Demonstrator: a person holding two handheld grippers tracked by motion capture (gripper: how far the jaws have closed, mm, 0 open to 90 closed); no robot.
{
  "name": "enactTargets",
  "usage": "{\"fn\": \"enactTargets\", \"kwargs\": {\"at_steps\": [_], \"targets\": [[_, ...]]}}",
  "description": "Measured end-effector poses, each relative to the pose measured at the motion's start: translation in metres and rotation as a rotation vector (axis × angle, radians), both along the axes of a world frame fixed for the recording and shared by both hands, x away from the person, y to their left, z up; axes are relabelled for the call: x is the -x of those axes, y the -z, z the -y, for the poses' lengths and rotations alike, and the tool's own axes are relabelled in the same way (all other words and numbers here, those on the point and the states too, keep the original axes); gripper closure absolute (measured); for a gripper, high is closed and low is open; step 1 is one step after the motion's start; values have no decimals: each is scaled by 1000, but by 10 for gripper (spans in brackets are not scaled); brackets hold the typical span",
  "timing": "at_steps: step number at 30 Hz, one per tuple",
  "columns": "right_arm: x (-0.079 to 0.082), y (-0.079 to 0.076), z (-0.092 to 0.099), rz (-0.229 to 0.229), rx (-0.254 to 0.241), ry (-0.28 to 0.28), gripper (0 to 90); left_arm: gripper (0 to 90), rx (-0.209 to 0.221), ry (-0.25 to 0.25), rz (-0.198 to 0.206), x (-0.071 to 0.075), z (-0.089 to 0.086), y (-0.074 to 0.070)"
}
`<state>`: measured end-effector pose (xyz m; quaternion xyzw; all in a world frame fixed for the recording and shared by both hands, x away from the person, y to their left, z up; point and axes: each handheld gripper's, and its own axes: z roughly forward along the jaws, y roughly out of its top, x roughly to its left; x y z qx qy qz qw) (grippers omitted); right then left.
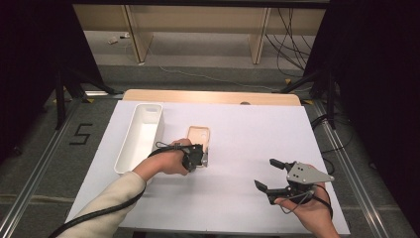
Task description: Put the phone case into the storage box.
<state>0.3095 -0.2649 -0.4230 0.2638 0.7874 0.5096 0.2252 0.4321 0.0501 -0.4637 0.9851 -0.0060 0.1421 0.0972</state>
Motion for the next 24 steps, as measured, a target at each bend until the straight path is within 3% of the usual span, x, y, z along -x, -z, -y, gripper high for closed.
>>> {"fn": "enactTargets", "kwargs": {"at_steps": [22,24], "targets": [[1,-1,1,1,9,6,178,848,-7,18,32,4,0,1],[0,0,-1,16,-5,11,178,850,-8,14,32,4,1,1]]}}
